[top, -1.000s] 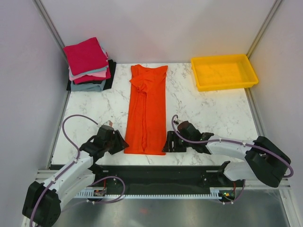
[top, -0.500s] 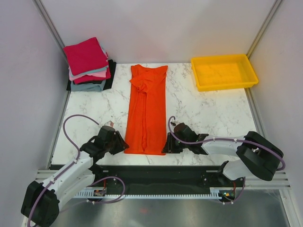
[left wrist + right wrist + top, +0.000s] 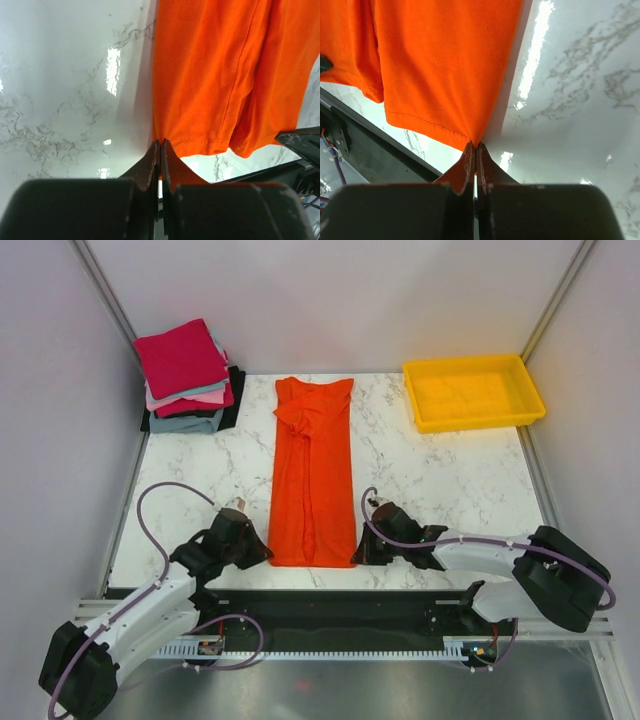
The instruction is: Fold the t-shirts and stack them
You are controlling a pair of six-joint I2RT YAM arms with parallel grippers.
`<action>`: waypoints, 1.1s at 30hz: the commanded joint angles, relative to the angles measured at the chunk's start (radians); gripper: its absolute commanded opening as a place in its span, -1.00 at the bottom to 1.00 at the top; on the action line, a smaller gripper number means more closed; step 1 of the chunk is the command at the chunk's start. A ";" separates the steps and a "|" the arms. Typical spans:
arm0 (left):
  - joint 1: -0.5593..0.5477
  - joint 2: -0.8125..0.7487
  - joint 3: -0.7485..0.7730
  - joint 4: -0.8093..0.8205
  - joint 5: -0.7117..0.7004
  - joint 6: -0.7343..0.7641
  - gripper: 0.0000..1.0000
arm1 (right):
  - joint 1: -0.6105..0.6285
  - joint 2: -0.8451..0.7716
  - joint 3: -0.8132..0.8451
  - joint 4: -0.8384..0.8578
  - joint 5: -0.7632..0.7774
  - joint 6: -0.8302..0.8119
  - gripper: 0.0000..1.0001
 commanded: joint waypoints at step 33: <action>-0.073 0.354 0.623 -0.162 -0.091 0.164 -0.96 | -0.139 0.018 0.611 -0.497 0.199 -0.323 -1.00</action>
